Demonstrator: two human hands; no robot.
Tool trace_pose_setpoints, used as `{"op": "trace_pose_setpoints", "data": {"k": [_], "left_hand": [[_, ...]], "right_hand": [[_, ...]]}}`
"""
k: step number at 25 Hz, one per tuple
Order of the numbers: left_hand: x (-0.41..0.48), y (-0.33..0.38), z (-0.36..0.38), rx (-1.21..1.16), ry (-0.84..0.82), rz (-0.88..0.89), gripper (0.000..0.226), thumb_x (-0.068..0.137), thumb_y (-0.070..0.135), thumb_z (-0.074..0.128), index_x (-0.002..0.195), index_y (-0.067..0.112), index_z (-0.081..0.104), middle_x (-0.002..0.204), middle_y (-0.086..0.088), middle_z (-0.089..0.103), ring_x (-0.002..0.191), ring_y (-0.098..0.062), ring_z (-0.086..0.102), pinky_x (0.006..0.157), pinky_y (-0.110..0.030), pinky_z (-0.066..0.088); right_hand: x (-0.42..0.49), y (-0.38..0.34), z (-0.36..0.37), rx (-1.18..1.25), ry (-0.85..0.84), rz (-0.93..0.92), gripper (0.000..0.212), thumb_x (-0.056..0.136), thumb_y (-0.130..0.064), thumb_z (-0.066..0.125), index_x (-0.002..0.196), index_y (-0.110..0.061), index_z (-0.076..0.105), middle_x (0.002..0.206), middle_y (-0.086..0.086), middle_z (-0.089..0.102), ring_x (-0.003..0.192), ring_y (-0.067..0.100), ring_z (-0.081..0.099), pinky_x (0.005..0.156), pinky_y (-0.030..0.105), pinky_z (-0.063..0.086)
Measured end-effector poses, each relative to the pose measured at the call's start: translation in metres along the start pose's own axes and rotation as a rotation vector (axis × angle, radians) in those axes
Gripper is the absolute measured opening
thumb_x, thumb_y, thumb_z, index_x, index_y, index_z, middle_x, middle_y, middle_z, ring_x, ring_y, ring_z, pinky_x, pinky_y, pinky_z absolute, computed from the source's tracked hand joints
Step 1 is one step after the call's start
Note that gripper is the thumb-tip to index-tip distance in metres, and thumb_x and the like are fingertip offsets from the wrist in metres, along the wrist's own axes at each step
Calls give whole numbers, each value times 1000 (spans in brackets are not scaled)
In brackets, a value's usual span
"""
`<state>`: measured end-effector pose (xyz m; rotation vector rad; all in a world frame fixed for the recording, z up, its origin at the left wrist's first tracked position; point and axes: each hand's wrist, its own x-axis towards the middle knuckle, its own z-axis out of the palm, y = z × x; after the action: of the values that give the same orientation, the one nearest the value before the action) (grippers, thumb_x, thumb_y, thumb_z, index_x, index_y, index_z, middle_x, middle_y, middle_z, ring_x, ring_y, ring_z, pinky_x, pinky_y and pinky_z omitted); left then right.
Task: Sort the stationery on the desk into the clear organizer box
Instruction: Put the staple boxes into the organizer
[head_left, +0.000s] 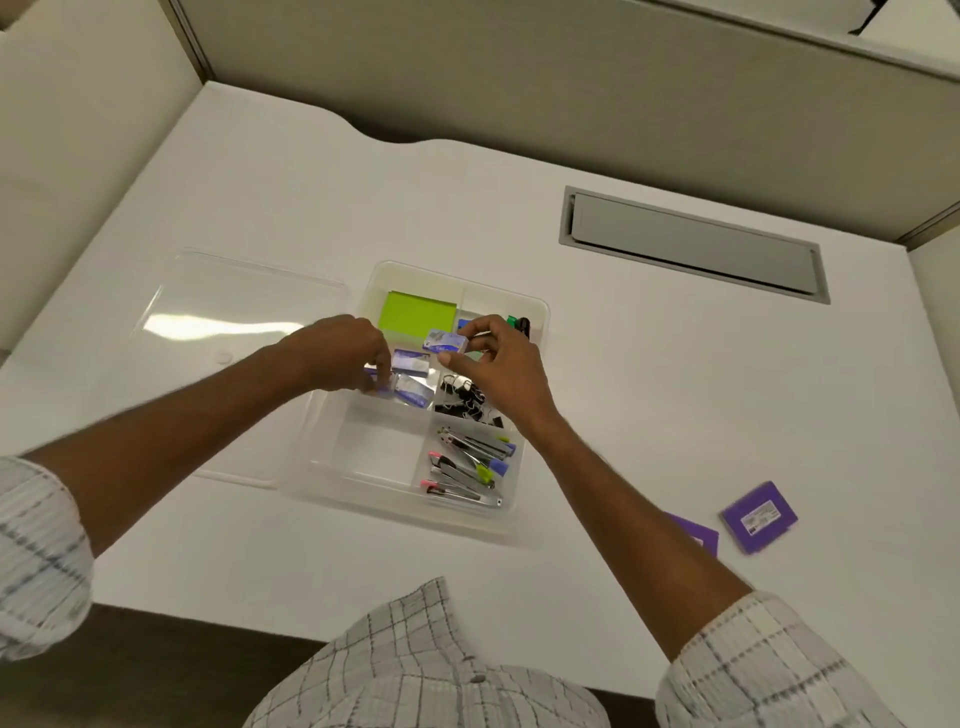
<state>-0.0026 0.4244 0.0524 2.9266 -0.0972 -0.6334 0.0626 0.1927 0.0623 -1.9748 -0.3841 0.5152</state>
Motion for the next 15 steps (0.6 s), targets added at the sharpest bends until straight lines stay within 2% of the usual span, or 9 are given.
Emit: {"op": "trace_pose_setpoints", "data": {"k": [3,5,7,10,13,15], "left_hand": [[-3,-6,-1,39,47,64,15,86,29,73,99,37,76,104,9,73,97,-19,65,83,-28,40],[-4,-10,-2,164,135,105,18,89,31,69,104,39,74,105,10,73,99,-15,63,84,-27,33],[-6,-12,-3,255,197,105,20,91,31,64,107,40,73,105,11,74,103,-12,61,82,-29,29],[-10,-10,0,372,156,126,22,94,22,56,101,37,70,101,13,73,101,-13,56,77,-31,24],[-12,-6,5,374,61,134,40,83,7,58,107,36,71,103,10,70,106,-13,52,82,-31,27],[-12,-5,3,352,67,145,44,80,7,61,110,38,72,100,5,66,106,-14,51,87,-32,30]], "right_hand": [[6,1,17,-232,-27,-51,38,76,-37,83,105,-19,66,104,-6,73,94,8,66,76,31,52],[6,4,30,-511,-10,-130,39,78,-45,79,110,-25,68,111,-6,70,104,17,60,88,41,47],[9,6,40,-721,47,-191,38,78,-51,76,110,-32,69,115,-4,63,108,20,54,87,39,38],[14,7,52,-776,95,-217,36,78,-53,74,110,-35,71,112,-3,57,107,20,51,81,34,25],[16,8,58,-800,111,-239,36,79,-51,73,110,-34,72,109,-3,57,106,21,51,84,37,25],[15,9,60,-862,125,-254,36,79,-52,73,110,-33,72,109,-3,59,107,22,52,90,41,26]]}}
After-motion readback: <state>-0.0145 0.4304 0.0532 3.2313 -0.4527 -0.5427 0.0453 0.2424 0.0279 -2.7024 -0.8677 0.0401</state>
